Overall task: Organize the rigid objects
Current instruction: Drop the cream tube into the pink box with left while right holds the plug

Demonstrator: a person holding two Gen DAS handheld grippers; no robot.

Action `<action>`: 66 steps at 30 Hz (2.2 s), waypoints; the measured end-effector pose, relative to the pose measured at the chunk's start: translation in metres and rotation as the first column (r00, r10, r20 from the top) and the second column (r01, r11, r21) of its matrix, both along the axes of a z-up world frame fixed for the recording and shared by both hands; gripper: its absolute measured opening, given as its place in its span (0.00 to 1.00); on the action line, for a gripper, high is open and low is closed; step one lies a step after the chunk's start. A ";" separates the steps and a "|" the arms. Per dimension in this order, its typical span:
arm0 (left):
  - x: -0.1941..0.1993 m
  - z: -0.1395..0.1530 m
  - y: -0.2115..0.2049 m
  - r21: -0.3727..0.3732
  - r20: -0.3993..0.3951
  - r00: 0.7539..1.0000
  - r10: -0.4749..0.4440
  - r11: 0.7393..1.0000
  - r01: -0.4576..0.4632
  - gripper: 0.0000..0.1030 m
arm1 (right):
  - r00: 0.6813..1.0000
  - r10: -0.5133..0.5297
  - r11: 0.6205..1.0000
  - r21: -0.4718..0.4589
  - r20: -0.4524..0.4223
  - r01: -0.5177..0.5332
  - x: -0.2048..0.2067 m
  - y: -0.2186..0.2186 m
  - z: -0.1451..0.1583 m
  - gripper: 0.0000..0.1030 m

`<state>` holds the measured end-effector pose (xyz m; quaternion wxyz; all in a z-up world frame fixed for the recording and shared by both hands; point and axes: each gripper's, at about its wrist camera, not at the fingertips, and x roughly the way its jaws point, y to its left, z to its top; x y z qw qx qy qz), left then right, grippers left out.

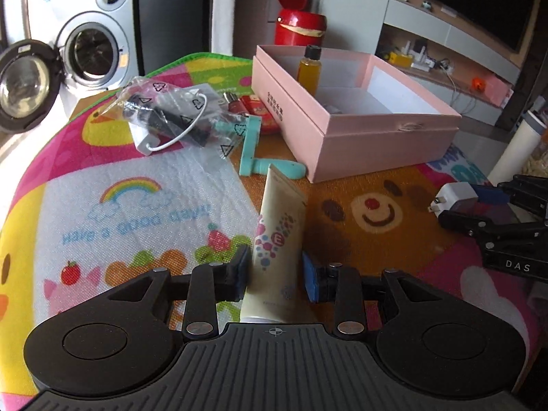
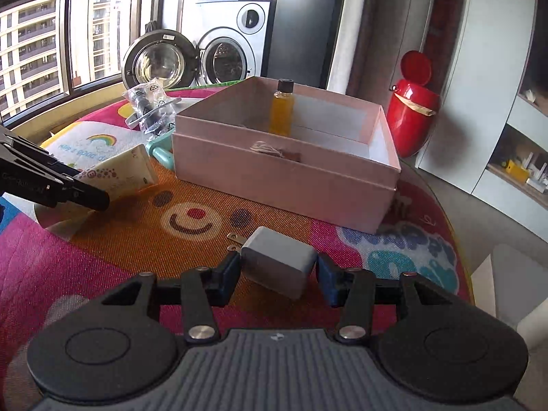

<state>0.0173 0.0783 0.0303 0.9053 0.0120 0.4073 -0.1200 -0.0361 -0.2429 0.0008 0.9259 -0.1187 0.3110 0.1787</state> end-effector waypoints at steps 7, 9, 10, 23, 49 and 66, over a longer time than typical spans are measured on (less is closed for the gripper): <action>-0.002 0.000 0.004 -0.010 -0.006 0.999 0.042 0.999 -0.042 0.35 | 1.000 -0.014 0.998 0.058 -0.021 0.016 0.000 -0.007 -0.008 0.64; -0.003 0.000 0.003 -0.002 -0.004 0.999 0.049 0.999 -0.049 0.35 | 1.000 -0.017 0.998 0.064 -0.025 0.019 0.000 -0.008 -0.009 0.64; -0.004 0.000 0.000 0.019 0.006 0.999 0.040 0.999 -0.040 0.35 | 0.999 -0.022 0.998 0.066 -0.025 0.024 0.000 -0.007 -0.008 0.64; -0.031 -0.001 -0.005 -0.029 0.075 0.996 -0.041 0.999 0.043 0.28 | 1.000 -0.007 0.998 0.064 -0.017 0.008 0.003 0.000 0.005 0.46; 0.069 0.142 -0.085 -0.082 0.430 0.886 -0.175 0.969 0.231 0.28 | 0.985 -0.093 0.992 0.102 0.149 0.078 -0.033 -0.055 0.070 0.46; 0.011 0.023 0.006 -0.151 0.033 0.999 0.041 0.988 -0.036 0.28 | 0.964 -0.088 0.983 0.176 0.251 0.044 0.013 -0.041 0.132 0.46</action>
